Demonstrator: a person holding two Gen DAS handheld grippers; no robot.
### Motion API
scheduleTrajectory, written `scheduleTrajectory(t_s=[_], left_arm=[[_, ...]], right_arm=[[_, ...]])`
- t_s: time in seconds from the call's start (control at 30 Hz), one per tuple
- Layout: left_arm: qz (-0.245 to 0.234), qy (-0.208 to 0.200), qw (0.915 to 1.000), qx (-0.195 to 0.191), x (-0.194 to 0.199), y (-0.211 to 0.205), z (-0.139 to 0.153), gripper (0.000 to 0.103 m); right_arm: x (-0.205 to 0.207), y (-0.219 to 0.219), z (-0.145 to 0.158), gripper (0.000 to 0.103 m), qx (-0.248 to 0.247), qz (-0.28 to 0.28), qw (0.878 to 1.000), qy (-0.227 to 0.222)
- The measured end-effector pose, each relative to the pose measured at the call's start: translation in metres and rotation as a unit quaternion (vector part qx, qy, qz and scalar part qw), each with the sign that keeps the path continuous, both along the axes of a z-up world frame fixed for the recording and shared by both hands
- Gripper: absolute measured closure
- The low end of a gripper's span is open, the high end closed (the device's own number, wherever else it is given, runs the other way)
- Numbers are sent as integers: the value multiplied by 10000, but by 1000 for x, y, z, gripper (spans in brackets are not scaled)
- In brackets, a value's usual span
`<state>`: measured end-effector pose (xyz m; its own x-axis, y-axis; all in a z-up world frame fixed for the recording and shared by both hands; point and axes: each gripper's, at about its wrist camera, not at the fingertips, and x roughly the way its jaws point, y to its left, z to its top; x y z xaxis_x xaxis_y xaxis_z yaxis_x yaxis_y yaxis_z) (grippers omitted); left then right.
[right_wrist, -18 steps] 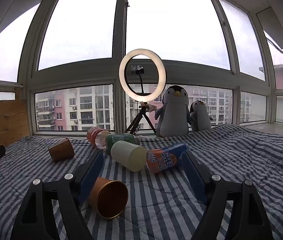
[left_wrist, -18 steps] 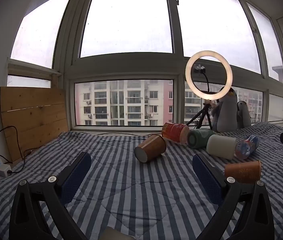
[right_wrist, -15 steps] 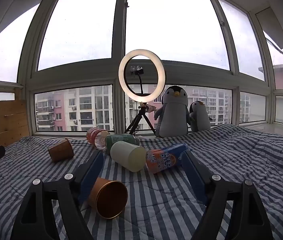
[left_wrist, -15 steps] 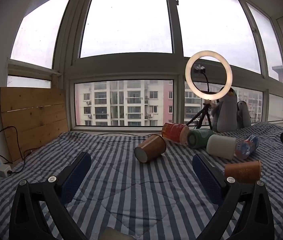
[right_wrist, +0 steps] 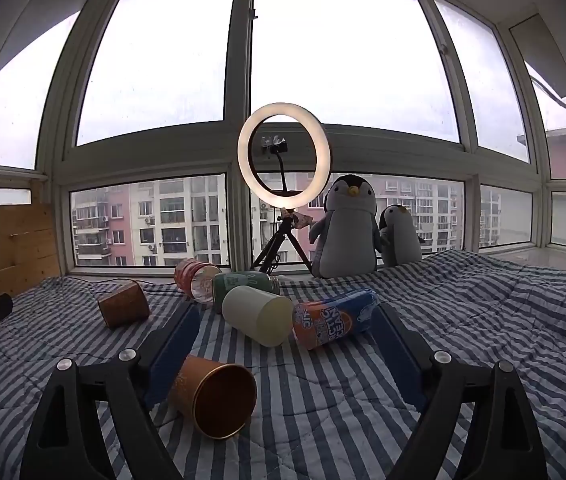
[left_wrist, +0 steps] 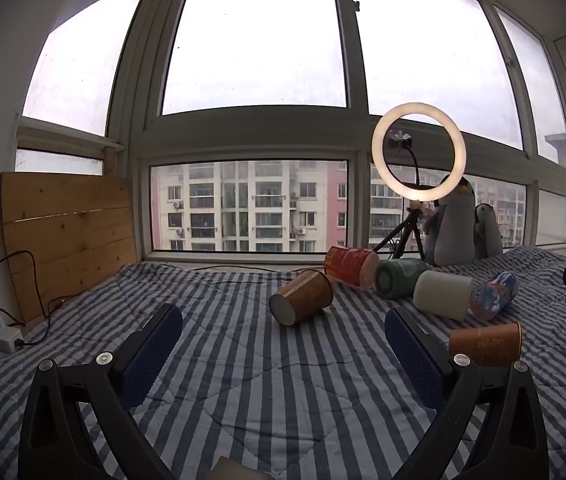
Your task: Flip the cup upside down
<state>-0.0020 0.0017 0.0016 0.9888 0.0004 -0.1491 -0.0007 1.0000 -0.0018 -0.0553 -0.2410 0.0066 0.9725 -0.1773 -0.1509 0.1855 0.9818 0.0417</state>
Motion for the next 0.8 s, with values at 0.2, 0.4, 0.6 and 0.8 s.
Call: scheduleTrajectory(t_s=[0.2,0.4,0.6,0.8], left_arm=[[2,3,10000,0,0,0,0,0],[3,0,10000,-2,0,0,0,0],[1,1,10000,-1,0,0,0,0],[4,6,10000,-3,0,0,0,0]], right_arm=[[2,2,-2,12,-2,-5,10000,-15],[2,1,-1,9,18,8,10000,-40],[2,3,-1,8,15,-1,10000,-72],[2,2,-2,7,15,2,10000,-74]])
